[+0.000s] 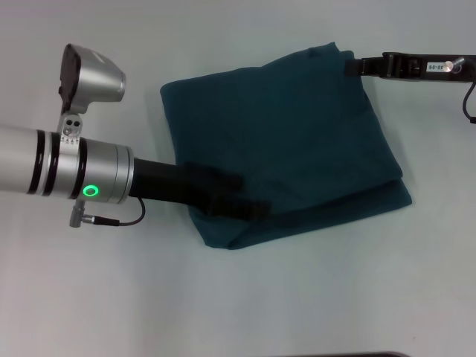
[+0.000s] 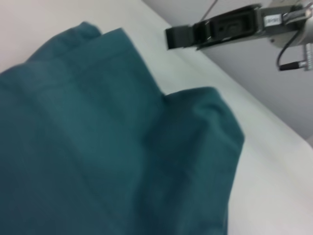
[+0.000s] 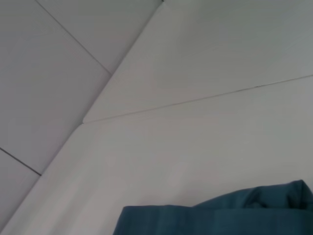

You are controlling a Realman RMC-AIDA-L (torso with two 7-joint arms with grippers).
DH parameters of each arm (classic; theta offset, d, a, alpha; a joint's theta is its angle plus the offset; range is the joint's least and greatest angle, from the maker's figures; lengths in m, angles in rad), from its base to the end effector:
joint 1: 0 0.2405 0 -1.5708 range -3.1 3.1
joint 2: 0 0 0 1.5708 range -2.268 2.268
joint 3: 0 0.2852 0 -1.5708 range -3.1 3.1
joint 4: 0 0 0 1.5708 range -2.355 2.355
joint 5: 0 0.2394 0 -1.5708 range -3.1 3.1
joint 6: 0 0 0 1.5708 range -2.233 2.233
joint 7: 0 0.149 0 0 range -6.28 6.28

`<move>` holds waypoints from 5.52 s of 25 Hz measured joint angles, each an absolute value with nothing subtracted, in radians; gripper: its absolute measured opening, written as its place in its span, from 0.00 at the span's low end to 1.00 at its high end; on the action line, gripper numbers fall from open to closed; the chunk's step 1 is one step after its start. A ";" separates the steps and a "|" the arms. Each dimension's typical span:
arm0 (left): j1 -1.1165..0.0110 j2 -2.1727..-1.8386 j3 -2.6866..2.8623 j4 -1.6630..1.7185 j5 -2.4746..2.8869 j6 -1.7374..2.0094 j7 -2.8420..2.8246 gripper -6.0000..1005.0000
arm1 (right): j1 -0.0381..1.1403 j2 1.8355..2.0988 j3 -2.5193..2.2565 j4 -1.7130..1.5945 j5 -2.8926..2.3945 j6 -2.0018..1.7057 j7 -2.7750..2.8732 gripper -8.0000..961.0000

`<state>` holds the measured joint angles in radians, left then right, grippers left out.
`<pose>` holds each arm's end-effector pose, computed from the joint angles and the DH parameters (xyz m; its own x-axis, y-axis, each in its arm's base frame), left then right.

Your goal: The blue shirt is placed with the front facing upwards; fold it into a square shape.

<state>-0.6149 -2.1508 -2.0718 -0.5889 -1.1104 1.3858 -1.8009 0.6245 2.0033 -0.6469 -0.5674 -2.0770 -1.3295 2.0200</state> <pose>-0.2559 0.3589 -0.1157 0.7271 0.6480 0.2269 0.6419 -0.7588 0.1102 0.3165 0.4184 0.0029 0.3779 -0.7615 -0.5267 -0.9009 -0.4337 -0.0193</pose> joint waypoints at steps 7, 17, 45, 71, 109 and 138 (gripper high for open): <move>-0.619 -2.161 -2.068 -0.630 -1.118 1.439 -1.798 0.92 | 0.630 2.018 -0.690 -0.532 -2.078 -1.200 2.011 0.03; -0.625 -2.162 -2.071 -0.637 -1.135 1.498 -1.782 0.92 | 0.626 2.073 -0.753 -0.540 -2.072 -1.007 1.975 0.03; -0.618 -2.161 -2.074 -0.650 -1.137 1.499 -1.785 0.92 | 0.480 1.982 -0.738 -0.633 -2.154 -1.480 2.020 0.03; -0.616 -2.163 -2.081 -0.651 -1.137 1.496 -1.782 0.92 | 0.490 2.032 -0.551 -0.624 -2.195 -1.487 1.920 0.02; -0.493 -2.115 -2.296 -0.654 -1.135 1.607 -1.730 0.92 | 0.358 1.986 -0.467 -0.583 -2.093 -1.631 1.591 0.03; -0.429 -2.135 -2.545 -0.588 -1.143 1.747 -1.526 0.91 | 0.414 2.035 -0.485 -0.580 -2.103 -1.729 1.376 0.85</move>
<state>-0.4287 -2.1352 -2.5447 -0.5878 -1.1430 1.7473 -1.5264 0.4141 2.0351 -0.4851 -0.5799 -2.1032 -1.7285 1.3759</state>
